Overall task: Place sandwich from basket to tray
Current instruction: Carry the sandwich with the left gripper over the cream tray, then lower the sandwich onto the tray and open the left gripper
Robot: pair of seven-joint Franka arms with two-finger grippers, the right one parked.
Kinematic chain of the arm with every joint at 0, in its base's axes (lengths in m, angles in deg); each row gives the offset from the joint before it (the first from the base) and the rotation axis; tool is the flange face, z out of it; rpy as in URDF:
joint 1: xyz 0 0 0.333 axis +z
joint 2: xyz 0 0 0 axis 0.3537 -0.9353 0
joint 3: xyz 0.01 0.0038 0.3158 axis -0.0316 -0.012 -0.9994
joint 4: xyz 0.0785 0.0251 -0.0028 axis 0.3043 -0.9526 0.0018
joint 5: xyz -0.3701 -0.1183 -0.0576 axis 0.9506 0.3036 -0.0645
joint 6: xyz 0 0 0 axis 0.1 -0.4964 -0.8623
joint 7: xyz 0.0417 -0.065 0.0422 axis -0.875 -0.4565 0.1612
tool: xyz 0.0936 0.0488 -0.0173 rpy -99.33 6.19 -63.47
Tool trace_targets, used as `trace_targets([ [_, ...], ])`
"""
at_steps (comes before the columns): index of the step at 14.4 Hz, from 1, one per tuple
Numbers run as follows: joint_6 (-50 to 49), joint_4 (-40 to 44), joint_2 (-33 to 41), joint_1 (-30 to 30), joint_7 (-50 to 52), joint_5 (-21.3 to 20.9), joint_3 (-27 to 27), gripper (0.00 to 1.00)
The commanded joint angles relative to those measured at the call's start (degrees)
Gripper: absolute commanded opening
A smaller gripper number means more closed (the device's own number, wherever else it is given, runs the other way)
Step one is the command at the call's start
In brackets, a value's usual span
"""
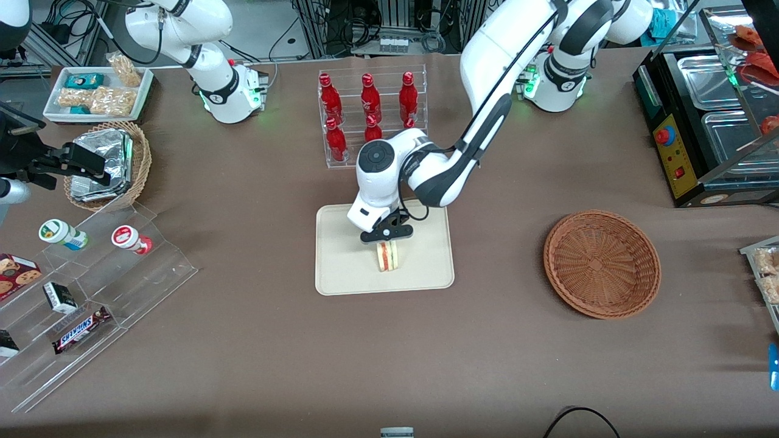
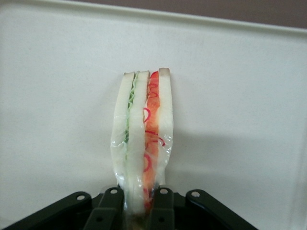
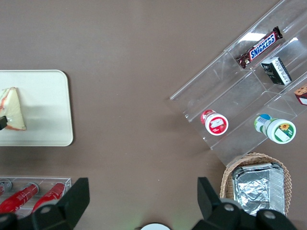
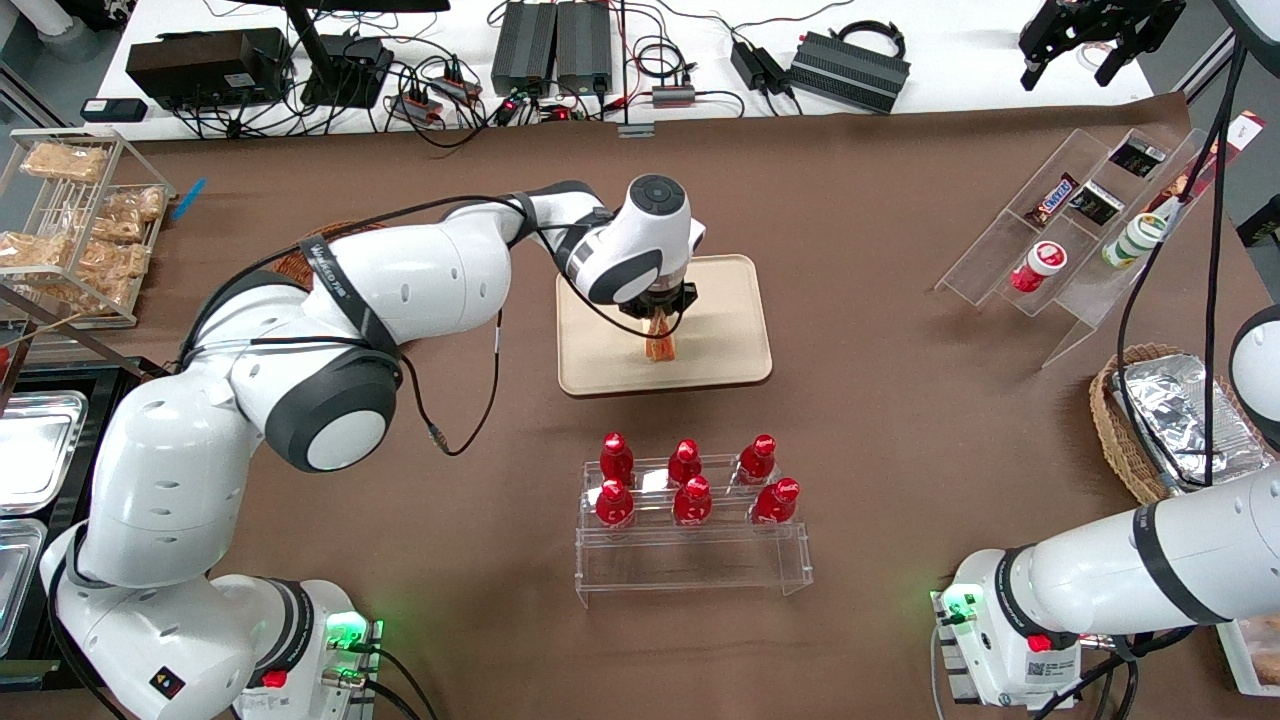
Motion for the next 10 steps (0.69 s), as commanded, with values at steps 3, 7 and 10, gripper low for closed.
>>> trace_targets([
  [3,-0.8,2.9,0.0,-1.2,1.6,-1.1,-0.9,1.00],
  [7,-3.6,2.8,5.5,0.4,0.9,-0.6,-1.0,1.00],
  [10,-10.1,0.4,11.3,3.1,0.6,-0.4,-1.0,1.00],
])
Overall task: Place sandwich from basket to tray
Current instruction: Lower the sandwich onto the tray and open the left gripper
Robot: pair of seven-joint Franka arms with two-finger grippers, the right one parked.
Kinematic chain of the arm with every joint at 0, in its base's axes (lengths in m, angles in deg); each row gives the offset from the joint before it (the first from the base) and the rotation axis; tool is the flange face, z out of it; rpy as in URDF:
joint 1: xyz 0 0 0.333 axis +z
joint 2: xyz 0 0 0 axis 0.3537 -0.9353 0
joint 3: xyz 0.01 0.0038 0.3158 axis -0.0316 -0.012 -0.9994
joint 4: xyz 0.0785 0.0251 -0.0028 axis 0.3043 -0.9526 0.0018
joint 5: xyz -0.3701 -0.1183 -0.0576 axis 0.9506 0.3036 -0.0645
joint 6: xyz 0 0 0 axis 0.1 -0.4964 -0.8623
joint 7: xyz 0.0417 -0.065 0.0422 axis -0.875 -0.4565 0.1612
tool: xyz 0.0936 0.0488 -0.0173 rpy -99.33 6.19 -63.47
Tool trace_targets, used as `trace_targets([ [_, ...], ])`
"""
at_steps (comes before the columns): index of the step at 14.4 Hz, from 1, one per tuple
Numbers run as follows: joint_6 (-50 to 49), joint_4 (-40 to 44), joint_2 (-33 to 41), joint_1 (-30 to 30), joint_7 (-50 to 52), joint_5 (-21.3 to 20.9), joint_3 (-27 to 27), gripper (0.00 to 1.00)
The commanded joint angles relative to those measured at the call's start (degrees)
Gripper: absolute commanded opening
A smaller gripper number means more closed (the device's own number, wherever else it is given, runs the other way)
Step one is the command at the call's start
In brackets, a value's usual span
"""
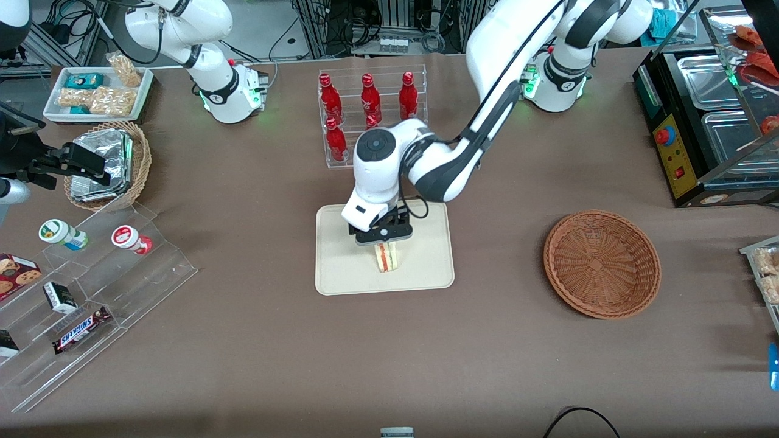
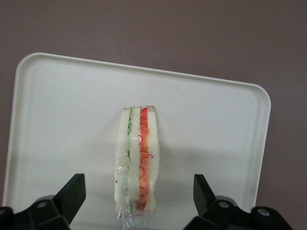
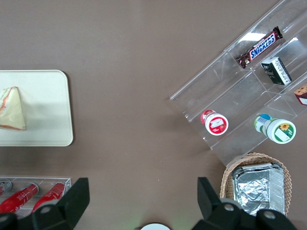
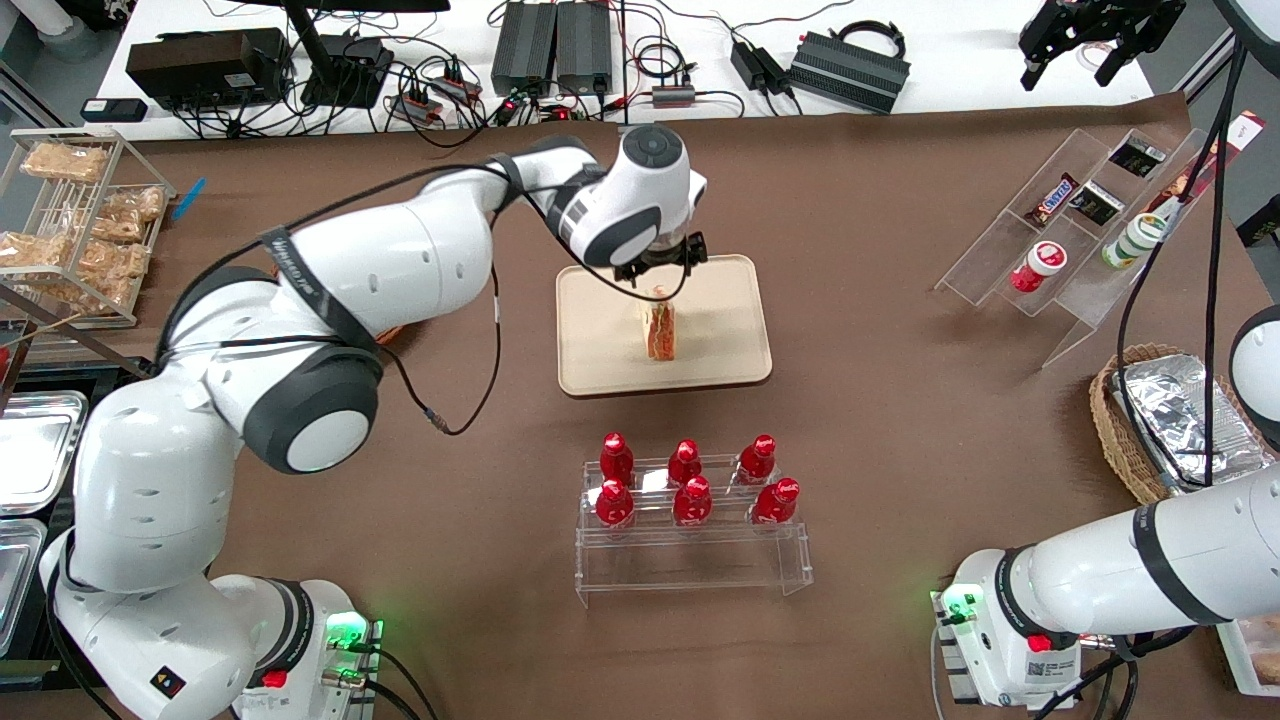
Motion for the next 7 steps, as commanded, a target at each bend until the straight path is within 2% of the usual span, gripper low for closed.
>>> trace_targets([
  [1,-4.3,-4.6,6.3,3.7,0.5,-0.1,0.3,1.00],
  [3,-10.1,-5.4,8.7,4.3,0.4,2.3,-0.2,1.00],
  [4,-12.9,-5.8,10.0,6.3,0.2,2.1,-0.3,1.00],
  [7,-14.0,-13.4,16.5,12.2,-10.2,2.4,-0.3,1.00],
])
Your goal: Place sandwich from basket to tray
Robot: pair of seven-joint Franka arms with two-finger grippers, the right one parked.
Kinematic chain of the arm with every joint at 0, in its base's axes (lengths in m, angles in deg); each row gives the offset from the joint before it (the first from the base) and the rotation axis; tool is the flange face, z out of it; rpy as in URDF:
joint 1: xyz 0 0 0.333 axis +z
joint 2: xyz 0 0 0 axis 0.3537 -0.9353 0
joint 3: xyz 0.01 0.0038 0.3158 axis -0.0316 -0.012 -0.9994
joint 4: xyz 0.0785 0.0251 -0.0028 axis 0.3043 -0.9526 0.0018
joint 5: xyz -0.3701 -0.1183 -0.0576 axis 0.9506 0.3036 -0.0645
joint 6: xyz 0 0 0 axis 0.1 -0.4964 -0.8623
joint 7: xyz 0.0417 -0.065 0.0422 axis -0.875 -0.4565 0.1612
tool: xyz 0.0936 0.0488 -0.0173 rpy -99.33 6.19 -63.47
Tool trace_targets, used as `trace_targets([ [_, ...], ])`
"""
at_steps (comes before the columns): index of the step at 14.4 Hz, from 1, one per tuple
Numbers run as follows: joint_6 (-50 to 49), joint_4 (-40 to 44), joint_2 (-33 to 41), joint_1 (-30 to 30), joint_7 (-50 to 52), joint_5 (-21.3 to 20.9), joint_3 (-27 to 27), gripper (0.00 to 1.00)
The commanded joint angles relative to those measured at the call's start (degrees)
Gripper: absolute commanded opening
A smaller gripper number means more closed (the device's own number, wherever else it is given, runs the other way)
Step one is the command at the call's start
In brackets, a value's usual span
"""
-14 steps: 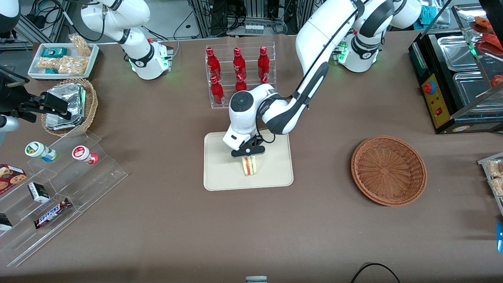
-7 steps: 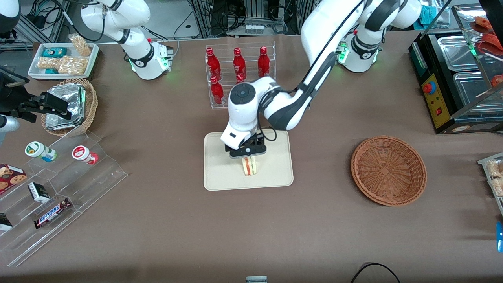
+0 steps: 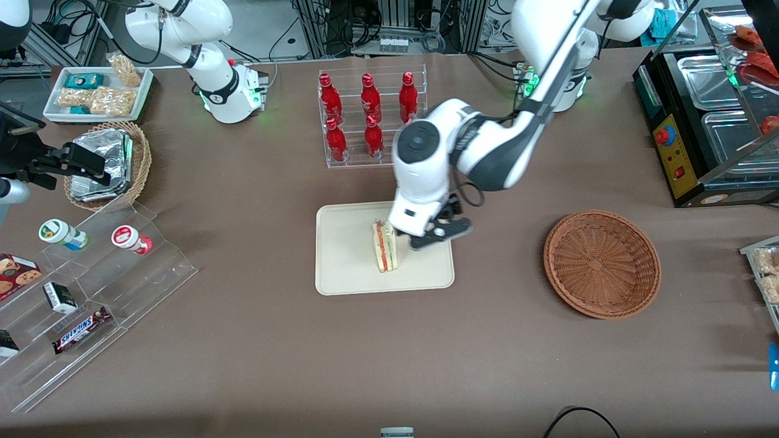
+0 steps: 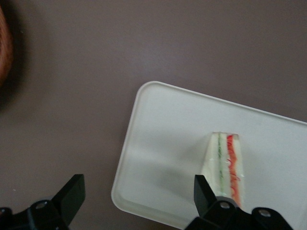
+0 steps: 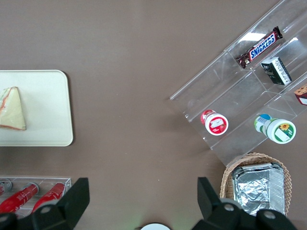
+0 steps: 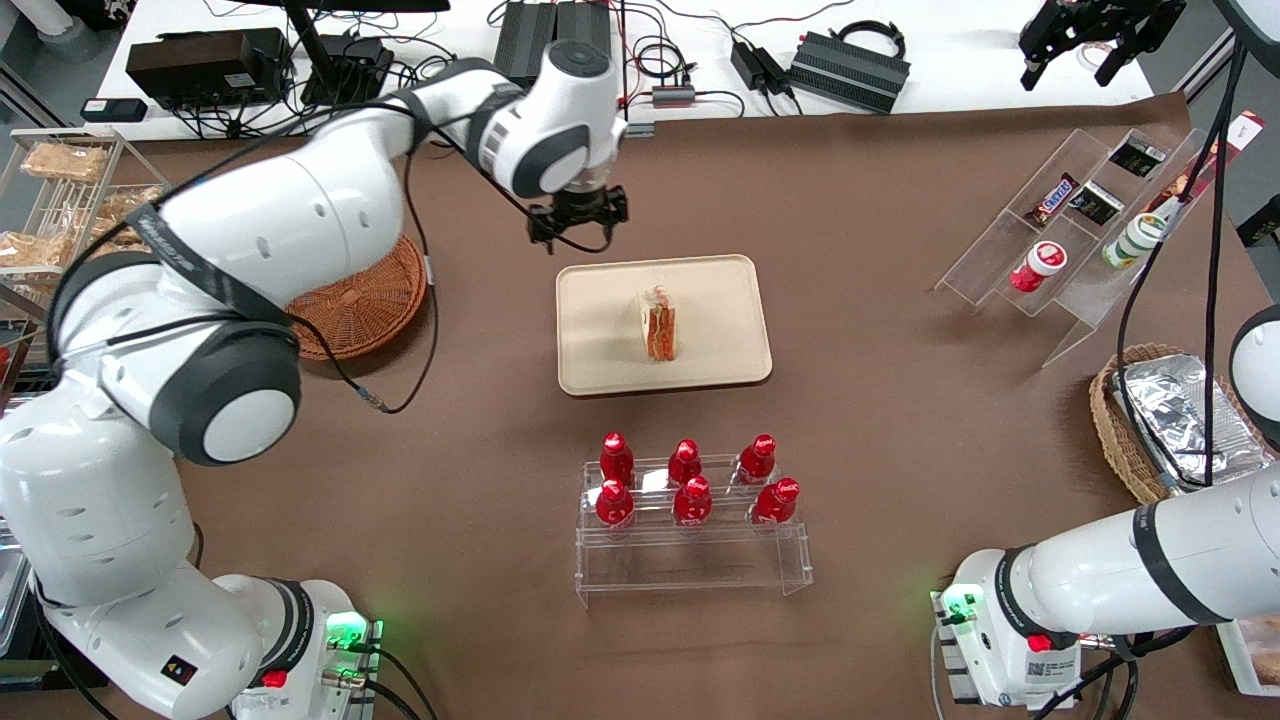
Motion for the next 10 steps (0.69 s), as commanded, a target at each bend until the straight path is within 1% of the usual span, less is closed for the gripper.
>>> trace_targets([
  [1,0.3,-10.4,8.3,4.9,-8.4,1.2,0.2,1.00],
  [5,-0.1,-18.2,16.3,11.5,-20.4,1.4,0.3,1.00],
  [7,-1.4,-20.4,19.5,14.6,-25.6,1.6,0.3,1.00],
  [10,-6.5,-20.1,22.9,19.5,-36.3,5.9,0.2,1.00],
])
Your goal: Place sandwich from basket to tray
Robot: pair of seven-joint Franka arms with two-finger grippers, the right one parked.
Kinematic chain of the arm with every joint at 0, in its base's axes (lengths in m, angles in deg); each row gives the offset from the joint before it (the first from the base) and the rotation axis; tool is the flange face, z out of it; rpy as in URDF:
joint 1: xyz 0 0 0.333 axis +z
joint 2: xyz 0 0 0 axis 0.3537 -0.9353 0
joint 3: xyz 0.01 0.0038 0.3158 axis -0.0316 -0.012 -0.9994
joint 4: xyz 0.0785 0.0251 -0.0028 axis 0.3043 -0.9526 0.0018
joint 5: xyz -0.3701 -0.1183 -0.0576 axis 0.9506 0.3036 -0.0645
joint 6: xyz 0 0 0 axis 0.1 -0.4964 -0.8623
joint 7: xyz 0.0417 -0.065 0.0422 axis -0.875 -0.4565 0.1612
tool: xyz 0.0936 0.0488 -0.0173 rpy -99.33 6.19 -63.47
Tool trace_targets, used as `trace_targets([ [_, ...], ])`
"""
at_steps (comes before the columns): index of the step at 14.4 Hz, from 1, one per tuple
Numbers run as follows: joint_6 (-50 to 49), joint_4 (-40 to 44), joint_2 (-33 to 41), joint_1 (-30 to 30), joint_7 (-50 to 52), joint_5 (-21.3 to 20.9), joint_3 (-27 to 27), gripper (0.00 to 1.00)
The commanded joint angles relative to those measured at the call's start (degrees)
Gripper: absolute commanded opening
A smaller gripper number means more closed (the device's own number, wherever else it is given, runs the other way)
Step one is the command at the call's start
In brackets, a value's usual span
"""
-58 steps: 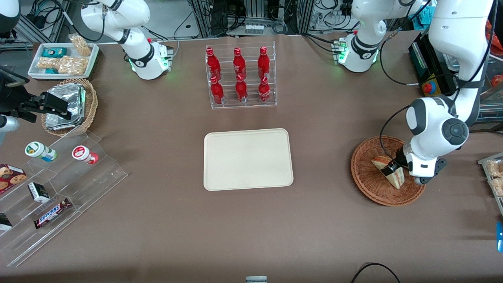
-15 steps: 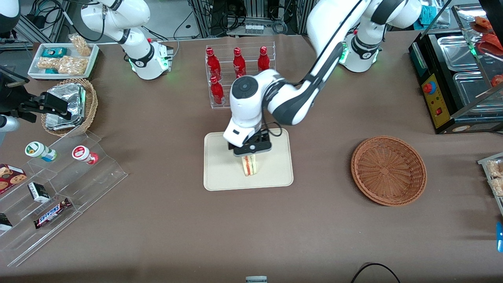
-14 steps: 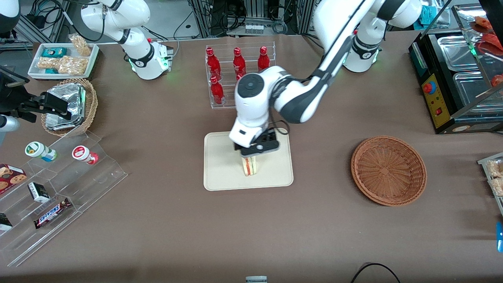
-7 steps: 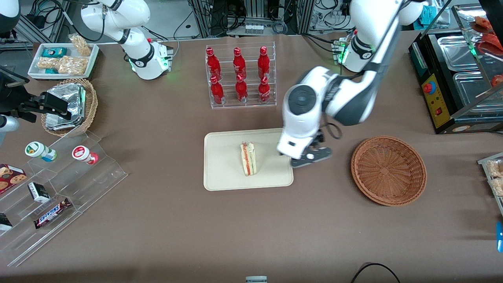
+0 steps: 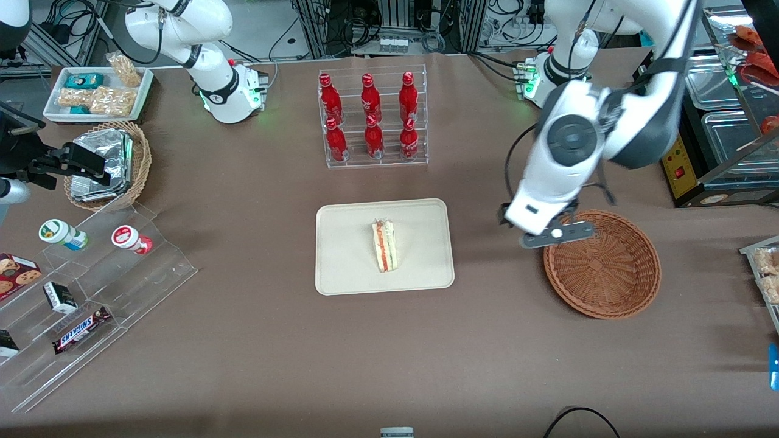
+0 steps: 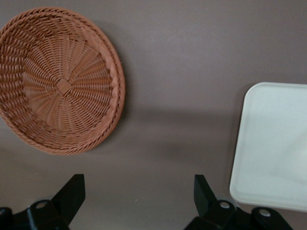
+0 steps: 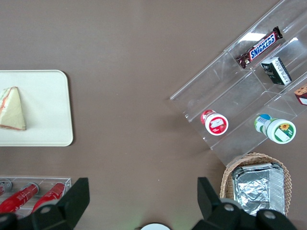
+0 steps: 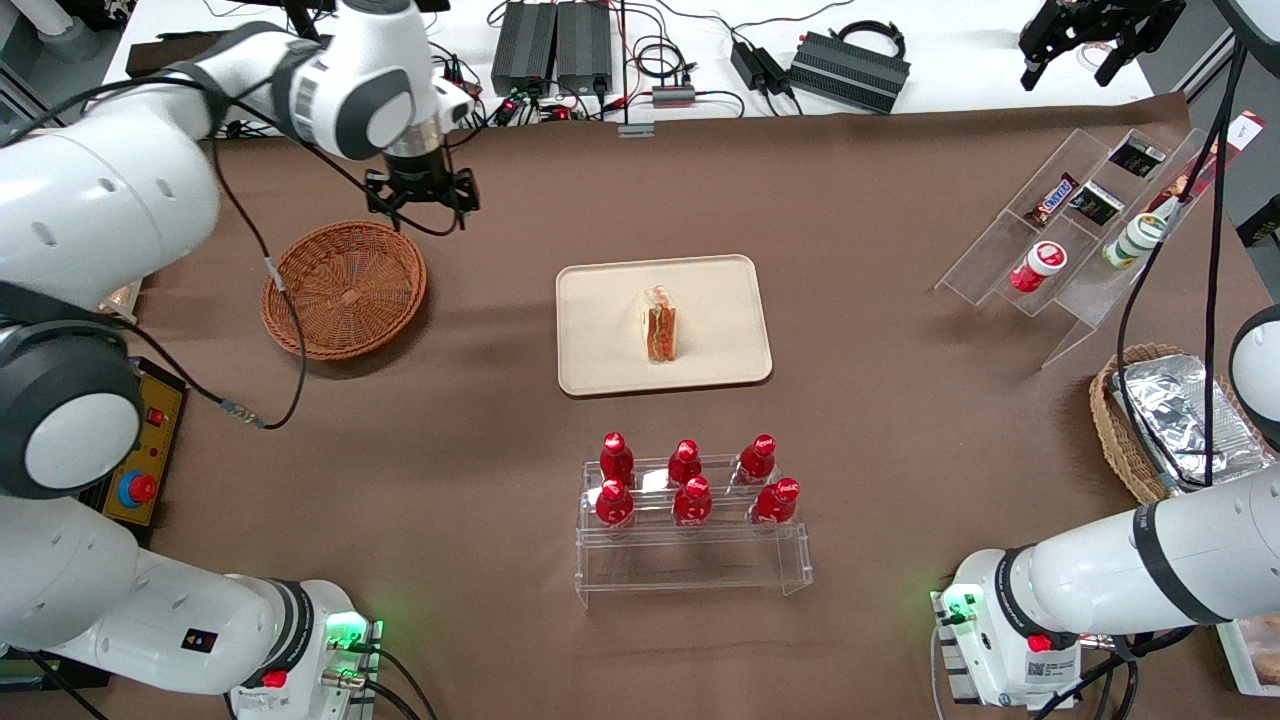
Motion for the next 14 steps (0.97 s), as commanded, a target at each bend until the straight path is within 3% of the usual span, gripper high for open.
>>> trace_targets([
  [1,-4.0,-1.7,5.0,4.5,-9.2,3.0,0.5,1.00],
  [3,-7.9,-1.5,7.8,10.0,-15.8,4.2,0.9,1.00],
  [6,-16.9,5.7,8.4,16.1,-28.7,7.6,1.4,1.00],
  [14,-19.3,16.2,8.4,17.8,-32.4,6.7,-4.8,1.00],
])
